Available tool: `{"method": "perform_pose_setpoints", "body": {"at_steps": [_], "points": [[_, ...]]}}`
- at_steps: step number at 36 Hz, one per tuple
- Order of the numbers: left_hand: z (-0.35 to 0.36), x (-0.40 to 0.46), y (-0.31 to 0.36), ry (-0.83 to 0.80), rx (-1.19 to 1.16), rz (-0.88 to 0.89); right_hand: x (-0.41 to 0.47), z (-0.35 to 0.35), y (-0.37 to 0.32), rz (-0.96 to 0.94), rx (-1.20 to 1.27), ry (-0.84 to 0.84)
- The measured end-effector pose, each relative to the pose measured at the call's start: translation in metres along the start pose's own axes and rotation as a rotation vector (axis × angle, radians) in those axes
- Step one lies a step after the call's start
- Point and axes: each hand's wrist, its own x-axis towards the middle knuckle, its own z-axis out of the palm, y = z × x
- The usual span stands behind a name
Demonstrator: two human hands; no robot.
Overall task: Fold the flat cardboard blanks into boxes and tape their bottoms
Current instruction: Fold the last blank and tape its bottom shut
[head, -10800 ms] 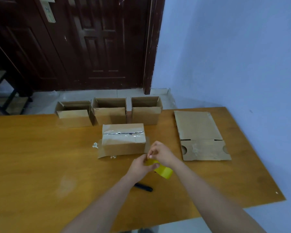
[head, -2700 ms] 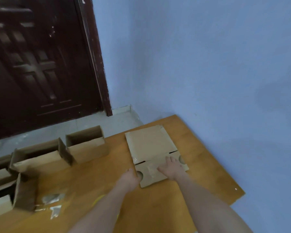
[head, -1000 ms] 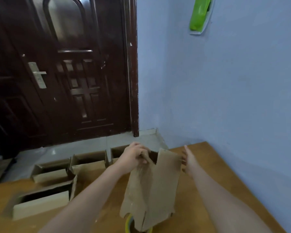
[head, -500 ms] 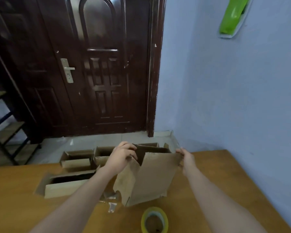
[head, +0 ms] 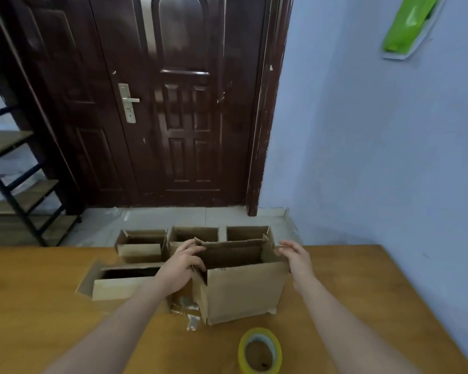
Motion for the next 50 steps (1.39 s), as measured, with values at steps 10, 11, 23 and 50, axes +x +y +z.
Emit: {"method": "perform_pose_setpoints", "body": {"at_steps": [10,11,23,50], "points": [[0.011,-0.009,0.002,0.180,-0.071,-0.035,-0.007,0.010,-0.007,0.120,-0.354,-0.299],[0.012,-0.009,0.004,0.188,0.007,-0.013,-0.006,0.011,-0.007,0.132,-0.380,-0.304],[0.009,0.007,0.023,-0.124,0.303,0.049,-0.006,0.010,-0.008,0.272,-0.595,-0.308],[0.016,-0.014,-0.001,0.079,-0.428,0.041,-0.010,0.029,0.029,0.197,-0.629,-0.274]]}}
